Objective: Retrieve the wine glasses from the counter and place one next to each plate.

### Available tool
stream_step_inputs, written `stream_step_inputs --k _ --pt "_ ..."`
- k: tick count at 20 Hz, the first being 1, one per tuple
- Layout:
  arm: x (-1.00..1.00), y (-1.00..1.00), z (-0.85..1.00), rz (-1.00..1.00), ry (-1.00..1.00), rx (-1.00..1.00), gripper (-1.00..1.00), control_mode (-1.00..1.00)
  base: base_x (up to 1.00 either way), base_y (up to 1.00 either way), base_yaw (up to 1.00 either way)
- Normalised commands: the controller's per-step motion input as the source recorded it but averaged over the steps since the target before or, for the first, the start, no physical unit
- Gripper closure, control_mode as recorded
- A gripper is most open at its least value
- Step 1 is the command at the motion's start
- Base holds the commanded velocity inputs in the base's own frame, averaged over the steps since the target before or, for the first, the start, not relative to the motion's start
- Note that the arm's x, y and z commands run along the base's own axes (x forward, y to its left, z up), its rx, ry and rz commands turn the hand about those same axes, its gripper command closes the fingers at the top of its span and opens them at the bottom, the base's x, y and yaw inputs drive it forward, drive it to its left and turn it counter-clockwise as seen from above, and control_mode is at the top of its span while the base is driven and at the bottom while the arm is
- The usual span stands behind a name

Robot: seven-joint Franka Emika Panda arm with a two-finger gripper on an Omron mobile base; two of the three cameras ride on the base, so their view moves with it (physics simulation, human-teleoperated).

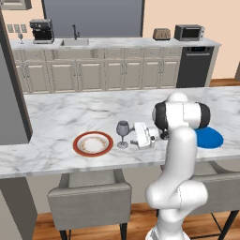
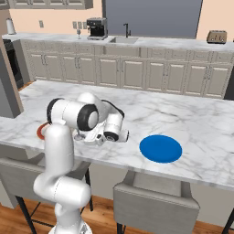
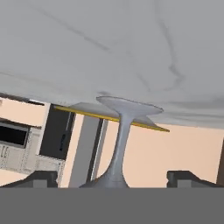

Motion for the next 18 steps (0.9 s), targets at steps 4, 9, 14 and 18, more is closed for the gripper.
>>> stream_step_inputs --k 4,9,14,18 --pt "-0.55 0.00 0.66 -0.03 -0.19 0.00 -1.00 -1.00 0.00 0.00 0.00" --pt "-0.52 0.00 0.84 -0.06 -0.03 0.00 -1.00 -1.00 0.00 0.00 0.00" --pt "-0.52 0.00 0.99 -0.05 -0.03 0.00 -1.00 -1.00 0.00 0.00 0.00" --pt "-0.53 0.00 0.99 -0.02 -0.05 0.00 -1.00 -1.00 0.00 0.00 0.00"
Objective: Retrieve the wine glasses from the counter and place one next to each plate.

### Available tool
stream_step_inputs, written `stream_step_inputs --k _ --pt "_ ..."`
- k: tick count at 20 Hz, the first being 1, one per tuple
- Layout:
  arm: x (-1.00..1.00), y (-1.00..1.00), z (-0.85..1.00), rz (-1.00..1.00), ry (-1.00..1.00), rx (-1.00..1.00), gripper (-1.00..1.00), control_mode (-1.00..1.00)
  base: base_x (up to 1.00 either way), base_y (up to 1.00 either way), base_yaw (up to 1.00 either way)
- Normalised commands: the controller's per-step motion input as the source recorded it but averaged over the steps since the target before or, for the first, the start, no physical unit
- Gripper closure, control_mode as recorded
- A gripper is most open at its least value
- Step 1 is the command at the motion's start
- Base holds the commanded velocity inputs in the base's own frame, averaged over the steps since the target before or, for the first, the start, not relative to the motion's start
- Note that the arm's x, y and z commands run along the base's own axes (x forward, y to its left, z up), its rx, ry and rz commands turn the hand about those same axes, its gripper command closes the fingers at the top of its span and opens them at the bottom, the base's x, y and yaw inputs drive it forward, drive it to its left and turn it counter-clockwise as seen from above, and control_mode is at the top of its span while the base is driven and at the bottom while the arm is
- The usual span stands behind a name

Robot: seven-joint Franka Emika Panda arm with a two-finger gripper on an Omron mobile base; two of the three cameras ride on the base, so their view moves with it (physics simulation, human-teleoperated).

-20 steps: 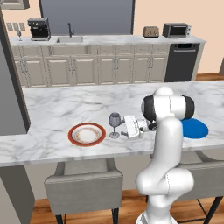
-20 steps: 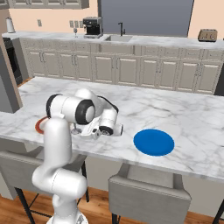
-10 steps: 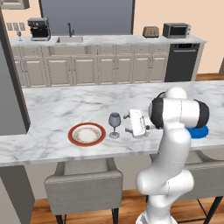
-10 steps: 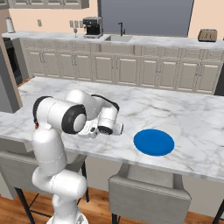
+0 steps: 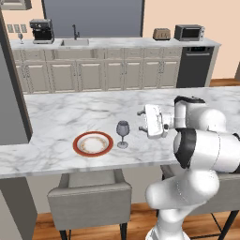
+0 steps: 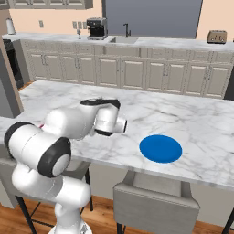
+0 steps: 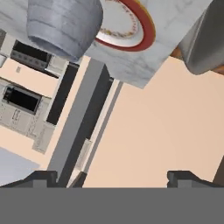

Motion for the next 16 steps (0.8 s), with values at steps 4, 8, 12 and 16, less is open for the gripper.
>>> stream_step_inputs --k 4,8,12,16 --pt "-0.77 0.00 0.84 0.00 -0.10 0.00 -1.00 -1.00 0.00 0.00 0.00" --pt "-0.93 0.00 0.70 0.00 -0.16 0.00 -1.00 -1.00 0.00 0.00 0.00" --pt "-0.94 0.00 0.67 0.01 -0.14 0.00 -1.00 -1.00 0.00 0.00 0.00" --pt "-0.98 0.00 0.63 0.02 -0.15 0.00 -1.00 -1.00 0.00 0.00 0.00"
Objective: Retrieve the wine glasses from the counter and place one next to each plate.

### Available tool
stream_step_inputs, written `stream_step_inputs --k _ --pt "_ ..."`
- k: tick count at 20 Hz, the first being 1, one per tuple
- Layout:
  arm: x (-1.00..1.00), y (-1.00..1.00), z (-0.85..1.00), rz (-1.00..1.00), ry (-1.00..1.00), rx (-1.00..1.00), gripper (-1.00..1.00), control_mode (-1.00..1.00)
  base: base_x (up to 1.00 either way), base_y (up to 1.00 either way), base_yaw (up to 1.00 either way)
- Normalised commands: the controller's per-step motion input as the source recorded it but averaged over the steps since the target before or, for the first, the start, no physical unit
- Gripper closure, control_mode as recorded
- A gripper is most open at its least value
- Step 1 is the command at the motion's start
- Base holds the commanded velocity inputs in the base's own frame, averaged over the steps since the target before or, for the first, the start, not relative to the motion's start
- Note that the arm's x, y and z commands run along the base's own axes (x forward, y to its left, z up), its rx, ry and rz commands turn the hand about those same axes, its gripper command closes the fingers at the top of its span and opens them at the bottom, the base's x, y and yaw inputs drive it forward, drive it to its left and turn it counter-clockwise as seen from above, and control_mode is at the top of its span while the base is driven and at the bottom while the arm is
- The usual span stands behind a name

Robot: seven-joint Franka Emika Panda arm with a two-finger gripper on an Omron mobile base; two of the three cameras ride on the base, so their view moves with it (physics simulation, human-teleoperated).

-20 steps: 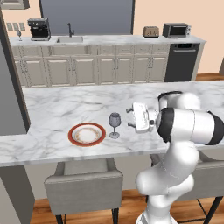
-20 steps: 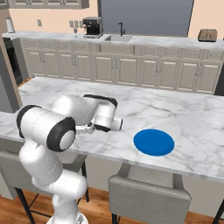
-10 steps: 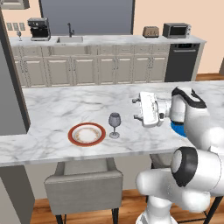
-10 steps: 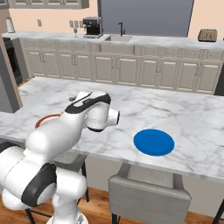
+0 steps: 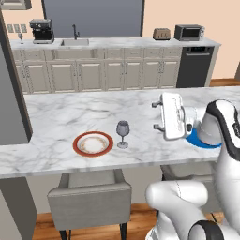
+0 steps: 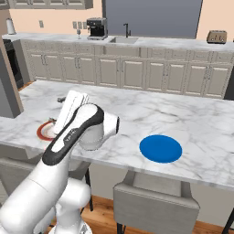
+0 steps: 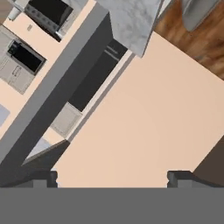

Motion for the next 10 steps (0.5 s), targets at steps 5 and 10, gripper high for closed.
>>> stream_step_inputs --k 5,10 --pt "-1.00 0.00 0.48 0.01 -0.20 0.00 -1.00 -1.00 0.00 0.00 0.00" --pt "-0.20 0.00 0.06 0.00 -0.04 0.00 -1.00 1.00 -0.71 0.18 0.00"
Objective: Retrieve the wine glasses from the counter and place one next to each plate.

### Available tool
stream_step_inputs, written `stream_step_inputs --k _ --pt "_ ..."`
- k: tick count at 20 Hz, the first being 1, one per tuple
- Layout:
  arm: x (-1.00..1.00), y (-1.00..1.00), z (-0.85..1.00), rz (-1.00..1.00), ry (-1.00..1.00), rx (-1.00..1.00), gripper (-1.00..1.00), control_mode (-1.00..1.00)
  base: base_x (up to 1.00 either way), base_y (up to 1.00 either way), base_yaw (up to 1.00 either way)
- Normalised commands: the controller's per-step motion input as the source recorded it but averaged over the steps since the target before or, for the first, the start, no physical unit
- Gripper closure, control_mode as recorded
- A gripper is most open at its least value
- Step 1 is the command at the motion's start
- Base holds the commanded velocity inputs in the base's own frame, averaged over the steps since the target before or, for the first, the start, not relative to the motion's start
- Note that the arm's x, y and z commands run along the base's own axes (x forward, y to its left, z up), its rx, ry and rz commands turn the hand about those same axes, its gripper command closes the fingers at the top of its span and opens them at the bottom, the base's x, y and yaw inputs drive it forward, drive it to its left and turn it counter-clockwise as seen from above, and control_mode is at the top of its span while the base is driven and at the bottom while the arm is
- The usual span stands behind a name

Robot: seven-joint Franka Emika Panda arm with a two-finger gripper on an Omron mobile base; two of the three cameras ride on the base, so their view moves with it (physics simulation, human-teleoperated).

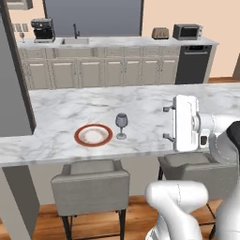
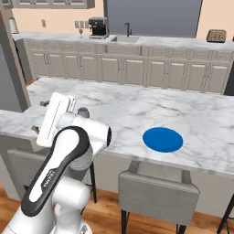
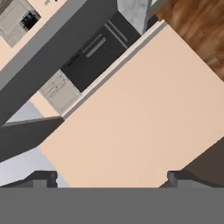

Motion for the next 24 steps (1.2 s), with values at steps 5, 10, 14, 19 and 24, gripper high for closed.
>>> stream_step_inputs --k 5,10,14,19,24 --pt "0.00 0.00 0.00 0.00 0.00 0.00 -1.00 1.00 -0.68 1.00 0.00" --pt "0.00 0.00 0.00 0.00 0.00 0.00 -1.00 1.00 -0.09 1.00 0.00" --pt "0.00 0.00 0.00 0.00 0.00 0.00 -1.00 1.00 0.04 1.00 0.00" --pt "0.00 0.00 0.00 0.00 0.00 0.00 -1.00 1.00 0.27 1.00 -0.01" --pt "0.00 0.00 0.00 0.00 0.00 0.00 -1.00 1.00 0.32 1.00 -0.03"
